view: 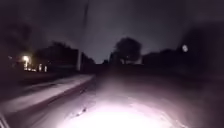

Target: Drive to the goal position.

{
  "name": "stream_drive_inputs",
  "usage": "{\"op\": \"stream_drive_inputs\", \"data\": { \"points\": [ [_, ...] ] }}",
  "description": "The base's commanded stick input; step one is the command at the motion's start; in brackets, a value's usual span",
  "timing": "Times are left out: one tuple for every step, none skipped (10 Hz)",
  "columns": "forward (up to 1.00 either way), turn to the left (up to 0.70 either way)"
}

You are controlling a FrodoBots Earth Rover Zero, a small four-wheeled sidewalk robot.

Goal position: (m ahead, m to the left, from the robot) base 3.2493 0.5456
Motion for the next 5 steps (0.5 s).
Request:
{"op": "stream_drive_inputs", "data": {
  "points": [
    [0.7, 0.0],
    [0.7, 0.0],
    [0.7, 0.0],
    [0.7, 0.0],
    [0.7, 0.0]
  ]
}}
